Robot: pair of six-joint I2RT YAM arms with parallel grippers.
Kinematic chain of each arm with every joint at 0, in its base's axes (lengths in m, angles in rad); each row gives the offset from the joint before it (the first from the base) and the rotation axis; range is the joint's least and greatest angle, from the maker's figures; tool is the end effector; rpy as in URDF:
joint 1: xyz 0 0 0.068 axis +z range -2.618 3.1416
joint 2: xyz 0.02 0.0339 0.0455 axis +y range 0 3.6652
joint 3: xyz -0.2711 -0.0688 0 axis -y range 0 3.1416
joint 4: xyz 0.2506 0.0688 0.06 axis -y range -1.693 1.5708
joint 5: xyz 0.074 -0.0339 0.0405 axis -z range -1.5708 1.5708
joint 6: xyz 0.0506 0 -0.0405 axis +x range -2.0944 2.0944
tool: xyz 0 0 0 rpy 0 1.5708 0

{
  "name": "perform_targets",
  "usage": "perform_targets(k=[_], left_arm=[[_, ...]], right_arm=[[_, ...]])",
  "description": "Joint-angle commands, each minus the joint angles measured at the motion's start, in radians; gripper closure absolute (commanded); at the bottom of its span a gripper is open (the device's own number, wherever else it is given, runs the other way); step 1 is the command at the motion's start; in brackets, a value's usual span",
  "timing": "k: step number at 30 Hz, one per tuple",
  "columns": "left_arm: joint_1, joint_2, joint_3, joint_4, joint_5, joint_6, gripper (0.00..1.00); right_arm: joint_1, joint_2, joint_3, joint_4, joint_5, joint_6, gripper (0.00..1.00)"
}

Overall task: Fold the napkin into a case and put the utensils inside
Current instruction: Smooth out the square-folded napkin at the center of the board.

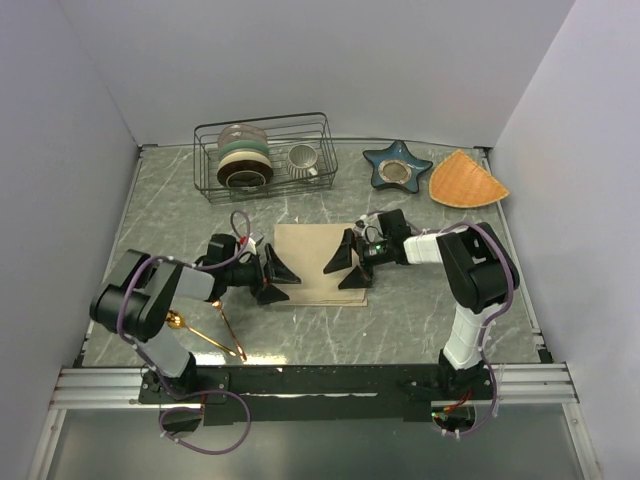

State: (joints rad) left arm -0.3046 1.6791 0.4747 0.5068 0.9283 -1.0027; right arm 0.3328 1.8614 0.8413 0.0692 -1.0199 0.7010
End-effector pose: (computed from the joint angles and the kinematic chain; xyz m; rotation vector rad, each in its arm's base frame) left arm 0.2502 -0.1211 0.1035 -0.3016 2.5107 -1.6774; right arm 0.3057 0.1513 0.1093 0.0182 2.6499 1.6811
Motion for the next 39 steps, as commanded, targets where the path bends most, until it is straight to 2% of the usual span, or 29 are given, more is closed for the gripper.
perform_targets(k=[1,3,7,15,22,29,31,33,36,39], left_arm=[[-0.001,-0.158,-0.018,-0.048,-0.042,0.070,0.01],[-0.014,-0.256,0.013,-0.048,-0.048,0.082,0.01],[-0.044,-0.259,0.108,-0.021,-0.092,0.052,0.01],[-0.033,0.083,0.202,0.194,-0.138,-0.005,0.01],[0.022,0.217,0.197,0.119,-0.161,0.018,0.01],[0.090,0.131,0.124,0.058,-0.106,0.058,0.01],[0.094,0.085,0.156,0.052,-0.044,0.078,0.01],[0.090,0.027,0.194,0.116,-0.005,0.050,0.01],[0.073,-0.006,0.270,0.164,-0.038,0.013,0.01],[0.065,0.063,0.352,0.199,-0.083,-0.014,0.01]], right_arm=[[0.000,-0.039,0.025,-0.127,0.013,-0.129,0.00],[0.015,-0.079,0.074,-0.147,-0.037,-0.152,0.00],[0.015,-0.111,0.171,-0.173,-0.063,-0.156,0.00],[0.014,0.017,0.246,-0.095,-0.008,-0.121,0.00],[-0.017,0.139,0.246,-0.123,0.024,-0.172,0.00],[-0.032,0.131,0.154,-0.173,0.034,-0.236,0.00],[-0.032,0.095,0.159,-0.192,0.018,-0.250,0.00],[-0.031,0.050,0.186,-0.212,-0.034,-0.252,0.00],[-0.043,0.004,0.252,-0.160,-0.083,-0.178,0.00],[-0.048,0.007,0.324,-0.088,-0.056,-0.112,0.00]])
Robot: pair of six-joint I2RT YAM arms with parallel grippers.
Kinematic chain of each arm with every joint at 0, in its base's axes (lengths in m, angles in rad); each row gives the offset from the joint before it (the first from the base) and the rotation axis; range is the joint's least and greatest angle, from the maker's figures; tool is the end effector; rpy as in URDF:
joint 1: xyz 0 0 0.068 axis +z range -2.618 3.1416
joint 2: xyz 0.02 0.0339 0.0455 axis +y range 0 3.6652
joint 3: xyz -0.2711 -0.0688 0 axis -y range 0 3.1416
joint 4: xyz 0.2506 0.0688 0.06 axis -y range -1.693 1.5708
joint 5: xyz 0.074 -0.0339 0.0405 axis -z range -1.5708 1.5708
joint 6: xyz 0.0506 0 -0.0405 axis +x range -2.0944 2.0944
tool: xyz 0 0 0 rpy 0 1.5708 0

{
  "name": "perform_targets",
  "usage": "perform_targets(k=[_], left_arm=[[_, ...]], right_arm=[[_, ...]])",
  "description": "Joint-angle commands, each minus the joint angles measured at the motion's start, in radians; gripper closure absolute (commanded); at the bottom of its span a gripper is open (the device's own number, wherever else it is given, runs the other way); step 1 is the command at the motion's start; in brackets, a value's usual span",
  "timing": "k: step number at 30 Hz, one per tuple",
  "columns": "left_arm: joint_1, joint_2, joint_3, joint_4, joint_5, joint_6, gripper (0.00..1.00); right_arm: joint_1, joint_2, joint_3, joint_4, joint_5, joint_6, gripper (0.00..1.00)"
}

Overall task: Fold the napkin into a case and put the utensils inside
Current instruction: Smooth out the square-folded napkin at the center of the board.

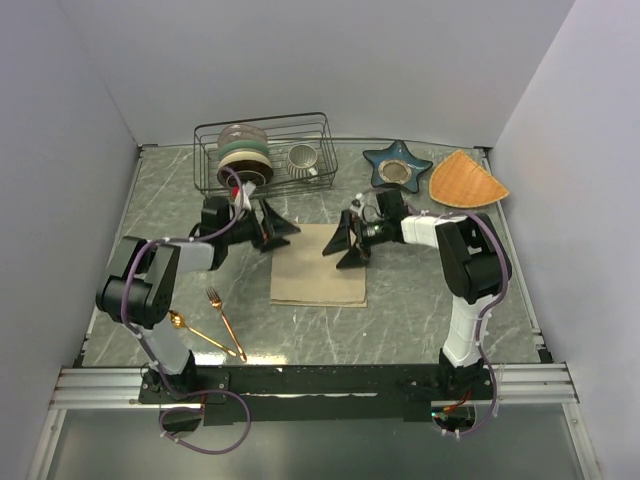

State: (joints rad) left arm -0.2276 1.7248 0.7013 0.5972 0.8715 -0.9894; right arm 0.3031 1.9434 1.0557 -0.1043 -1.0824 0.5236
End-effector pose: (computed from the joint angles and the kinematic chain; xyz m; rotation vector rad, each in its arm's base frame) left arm 0.3227 -0.1145 0.1546 -0.1988 2.2153 -1.5984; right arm 0.3464 0.1551 0.1277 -0.1723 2.5739 1.7015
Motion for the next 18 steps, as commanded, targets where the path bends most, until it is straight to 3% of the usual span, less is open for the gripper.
perform_targets(k=[1,10,14,18], left_arm=[[-0.015,0.044,0.142,0.130,-0.040,-0.049,0.01],[-0.058,0.269,0.257,0.273,-0.189,-0.201,0.01],[-0.046,0.332,0.233,0.234,-0.259,-0.204,0.01],[-0.006,0.341,0.190,0.179,-0.284,-0.178,0.01]], right_arm=[[-0.022,-0.061,0.143,0.101,0.012,0.090,0.00],[-0.038,0.138,0.182,0.485,0.062,0.403,0.00],[-0.077,0.216,0.188,0.511,0.079,0.420,0.00],[-0.116,0.247,0.181,0.425,0.104,0.343,0.00]])
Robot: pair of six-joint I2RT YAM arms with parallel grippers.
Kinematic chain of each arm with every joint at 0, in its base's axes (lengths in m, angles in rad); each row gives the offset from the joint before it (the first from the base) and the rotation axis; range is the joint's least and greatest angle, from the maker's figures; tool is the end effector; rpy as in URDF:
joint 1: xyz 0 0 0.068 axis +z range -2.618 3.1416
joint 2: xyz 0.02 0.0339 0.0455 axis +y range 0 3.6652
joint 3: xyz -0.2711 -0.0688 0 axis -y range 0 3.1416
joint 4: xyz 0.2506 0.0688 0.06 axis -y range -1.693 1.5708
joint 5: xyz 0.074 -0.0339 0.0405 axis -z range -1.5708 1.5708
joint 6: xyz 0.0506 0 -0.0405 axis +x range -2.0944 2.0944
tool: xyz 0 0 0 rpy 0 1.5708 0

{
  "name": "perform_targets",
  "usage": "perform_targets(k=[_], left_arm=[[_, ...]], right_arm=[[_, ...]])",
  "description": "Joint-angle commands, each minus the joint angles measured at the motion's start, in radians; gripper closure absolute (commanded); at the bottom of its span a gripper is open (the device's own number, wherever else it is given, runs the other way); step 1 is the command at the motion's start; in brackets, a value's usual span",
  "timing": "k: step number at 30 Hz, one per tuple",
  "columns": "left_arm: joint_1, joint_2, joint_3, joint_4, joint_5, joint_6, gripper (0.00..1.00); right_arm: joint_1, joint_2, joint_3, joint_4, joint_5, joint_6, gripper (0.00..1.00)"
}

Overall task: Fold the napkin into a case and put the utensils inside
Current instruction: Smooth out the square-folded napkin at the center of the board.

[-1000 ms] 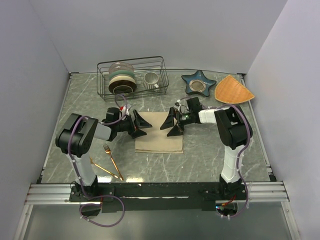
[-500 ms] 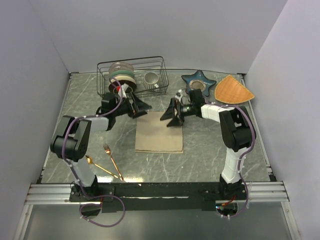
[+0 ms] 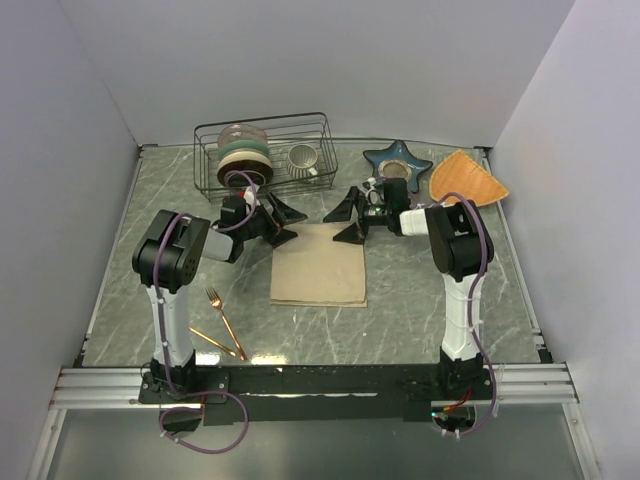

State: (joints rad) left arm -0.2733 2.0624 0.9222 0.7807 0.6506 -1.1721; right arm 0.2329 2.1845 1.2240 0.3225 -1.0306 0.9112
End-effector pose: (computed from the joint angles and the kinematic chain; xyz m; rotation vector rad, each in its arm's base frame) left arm 0.3904 -0.1413 0.1096 -0.4800 2.1470 -1.5231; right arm 0.4271 0.1459 0.1046 0.1474 2.3975 1.7295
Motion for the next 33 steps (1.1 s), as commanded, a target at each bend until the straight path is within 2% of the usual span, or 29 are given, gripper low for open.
perform_targets(k=[1,6,10,14,16,20,24,28,33], left_arm=[[0.046,0.002,-0.039,-0.014,-0.062,0.012,0.01],[0.075,-0.047,-0.065,0.002,0.035,0.049,0.01],[0.057,-0.185,-0.101,0.005,0.148,0.063,0.01],[0.022,-0.416,-0.209,-0.115,0.192,0.115,0.01],[-0.007,-0.484,-0.255,-0.187,0.193,0.138,0.01],[-0.069,-0.588,-0.400,-0.233,0.172,0.120,0.01],[-0.093,-0.581,-0.457,-0.258,0.126,0.138,0.01],[-0.093,-0.533,-0.453,-0.337,0.112,0.186,0.01],[-0.049,-0.430,-0.436,-0.431,0.064,0.229,0.01]], right_arm=[[-0.052,0.011,0.006,-0.014,0.056,-0.057,0.00],[-0.066,-0.028,-0.030,-0.065,0.054,-0.112,0.00],[-0.023,-0.196,-0.112,-0.031,0.009,-0.061,0.00],[0.077,-0.392,-0.262,-0.016,-0.025,-0.024,0.00],[0.117,-0.478,-0.328,-0.052,-0.019,-0.047,0.00],[0.181,-0.514,-0.417,-0.076,-0.017,-0.060,0.00],[0.194,-0.456,-0.465,-0.120,-0.025,-0.126,0.00],[0.180,-0.372,-0.432,-0.256,-0.014,-0.268,0.00],[0.137,-0.322,-0.434,-0.313,-0.016,-0.328,0.00]])
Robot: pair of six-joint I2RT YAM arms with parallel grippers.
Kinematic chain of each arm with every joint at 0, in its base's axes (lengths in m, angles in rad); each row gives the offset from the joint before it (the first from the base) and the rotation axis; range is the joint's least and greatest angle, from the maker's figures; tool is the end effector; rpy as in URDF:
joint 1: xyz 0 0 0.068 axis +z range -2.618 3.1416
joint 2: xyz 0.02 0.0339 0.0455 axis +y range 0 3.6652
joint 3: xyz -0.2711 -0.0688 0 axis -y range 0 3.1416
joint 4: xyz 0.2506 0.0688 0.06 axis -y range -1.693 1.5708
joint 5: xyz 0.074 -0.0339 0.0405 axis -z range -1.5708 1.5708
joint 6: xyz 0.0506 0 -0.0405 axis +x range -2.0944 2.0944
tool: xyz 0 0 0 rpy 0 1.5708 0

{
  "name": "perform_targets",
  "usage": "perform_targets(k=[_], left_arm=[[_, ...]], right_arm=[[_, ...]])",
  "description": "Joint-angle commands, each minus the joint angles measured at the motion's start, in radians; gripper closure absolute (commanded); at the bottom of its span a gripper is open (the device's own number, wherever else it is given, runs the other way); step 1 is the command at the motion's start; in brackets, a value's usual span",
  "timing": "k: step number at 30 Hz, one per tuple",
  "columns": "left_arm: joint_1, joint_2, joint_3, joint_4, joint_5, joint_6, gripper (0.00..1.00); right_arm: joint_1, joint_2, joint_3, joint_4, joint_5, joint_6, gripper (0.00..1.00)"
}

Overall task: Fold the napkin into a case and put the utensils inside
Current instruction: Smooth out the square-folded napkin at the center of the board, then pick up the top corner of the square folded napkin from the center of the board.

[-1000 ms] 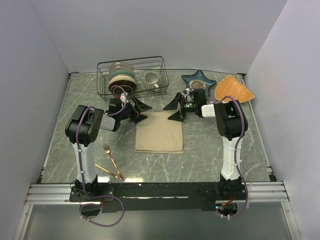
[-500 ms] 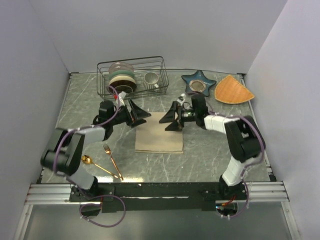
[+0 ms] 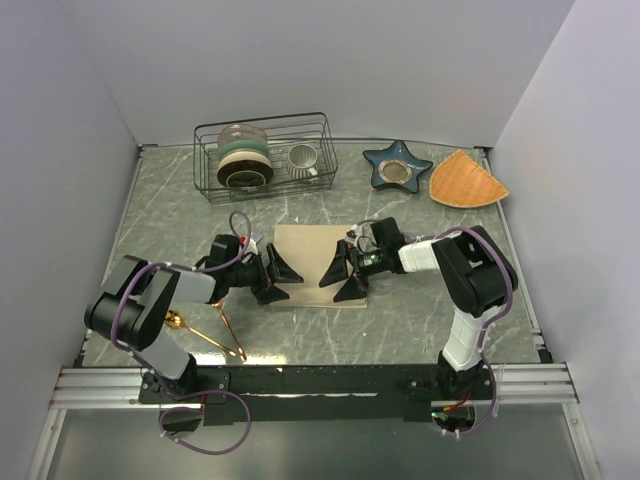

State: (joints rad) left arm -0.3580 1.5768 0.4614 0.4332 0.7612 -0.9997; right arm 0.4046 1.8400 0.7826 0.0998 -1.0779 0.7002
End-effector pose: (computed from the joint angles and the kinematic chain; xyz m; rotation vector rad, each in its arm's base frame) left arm 0.2422 -0.1279 0.1162 -0.3336 2.5005 -1.5124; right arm 0.2801 0.1684 0.1059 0.1005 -2.5555 -1.6966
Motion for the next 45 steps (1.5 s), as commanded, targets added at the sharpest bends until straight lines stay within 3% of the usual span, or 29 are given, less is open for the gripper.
perform_targets(k=[1,7,8,12,13,16,17,18,20,21,23,26,37,45], left_arm=[[0.043,0.069,0.037,-0.097,-0.060,0.062,0.01],[0.062,-0.016,0.081,-0.145,-0.001,0.119,0.01],[0.062,-0.037,0.104,-0.178,0.042,0.192,0.01],[0.056,-0.127,0.282,-0.532,0.009,0.462,0.01],[0.056,-0.150,0.351,-0.648,-0.014,0.511,0.01],[0.044,-0.198,0.436,-0.766,-0.101,0.715,0.03],[0.030,-0.208,0.447,-0.783,-0.108,0.755,0.07],[0.021,-0.225,0.462,-0.806,-0.094,0.803,0.21],[-0.031,-0.238,0.473,-0.858,-0.126,0.941,0.39],[-0.056,-0.244,0.477,-0.870,-0.146,0.976,0.55],[-0.137,-0.244,0.477,-0.896,-0.209,1.076,0.69],[-0.215,-0.227,0.465,-0.895,-0.315,1.118,0.78],[-0.268,-0.044,0.479,-0.864,-0.440,1.110,0.82],[-0.266,0.041,0.517,-0.910,-0.447,1.162,0.78]], right_arm=[[-0.044,0.034,0.007,-0.115,0.035,-0.136,0.00],[-0.052,-0.060,0.010,-0.222,0.001,-0.209,0.00],[-0.046,-0.094,0.030,-0.238,-0.011,-0.202,0.00],[-0.058,-0.261,0.183,-0.313,-0.054,-0.234,0.00],[-0.062,-0.266,0.235,-0.355,-0.009,-0.320,0.00],[-0.073,-0.202,0.506,-0.601,0.189,-0.526,0.04],[-0.073,-0.144,0.545,-0.624,0.222,-0.545,0.06],[-0.072,-0.113,0.585,-0.649,0.242,-0.573,0.09],[-0.069,-0.024,0.688,-0.711,0.306,-0.646,0.17],[-0.070,0.007,0.720,-0.730,0.329,-0.663,0.22],[-0.069,0.075,0.794,-0.755,0.395,-0.689,0.34],[-0.070,0.122,0.831,-0.743,0.453,-0.691,0.46],[-0.064,0.162,0.696,-0.634,0.581,-0.722,0.53],[-0.064,0.150,0.595,-0.632,0.628,-0.760,0.57]])
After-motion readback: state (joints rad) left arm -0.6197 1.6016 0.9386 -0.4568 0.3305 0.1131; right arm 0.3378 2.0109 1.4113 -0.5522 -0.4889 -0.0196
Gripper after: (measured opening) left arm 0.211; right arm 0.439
